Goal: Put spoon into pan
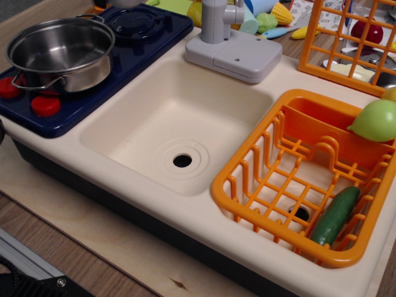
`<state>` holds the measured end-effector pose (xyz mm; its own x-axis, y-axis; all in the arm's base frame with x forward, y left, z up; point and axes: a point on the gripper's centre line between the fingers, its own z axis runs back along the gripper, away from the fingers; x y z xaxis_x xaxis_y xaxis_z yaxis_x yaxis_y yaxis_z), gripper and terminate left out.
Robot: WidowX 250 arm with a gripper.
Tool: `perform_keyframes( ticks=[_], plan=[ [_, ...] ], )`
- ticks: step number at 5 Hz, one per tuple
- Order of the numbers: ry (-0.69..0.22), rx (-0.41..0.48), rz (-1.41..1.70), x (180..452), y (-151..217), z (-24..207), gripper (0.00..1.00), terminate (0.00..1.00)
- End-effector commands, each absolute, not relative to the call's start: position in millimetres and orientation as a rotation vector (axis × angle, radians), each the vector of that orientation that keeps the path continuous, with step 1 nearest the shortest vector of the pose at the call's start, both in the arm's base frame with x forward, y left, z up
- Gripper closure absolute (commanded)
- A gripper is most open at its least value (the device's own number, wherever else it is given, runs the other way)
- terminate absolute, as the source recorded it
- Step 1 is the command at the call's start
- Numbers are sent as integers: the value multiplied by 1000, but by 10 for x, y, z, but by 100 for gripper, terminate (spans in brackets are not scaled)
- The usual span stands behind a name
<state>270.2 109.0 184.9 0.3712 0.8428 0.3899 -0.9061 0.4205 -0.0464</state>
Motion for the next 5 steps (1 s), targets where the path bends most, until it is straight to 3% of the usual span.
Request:
perform_keyframes(
  ticks=[1,2,3,4,5],
  plan=[
    [-445,222,1196,2451,1011,2013,100,0],
    [-464,237,1231,2249,966,1979,100,0],
    [-480,200,1202,2132,952,1955,0,0],
    [-480,200,1202,2132,952,1955,0,0],
    [-480,200,1202,2132,952,1955,0,100]
  ],
)
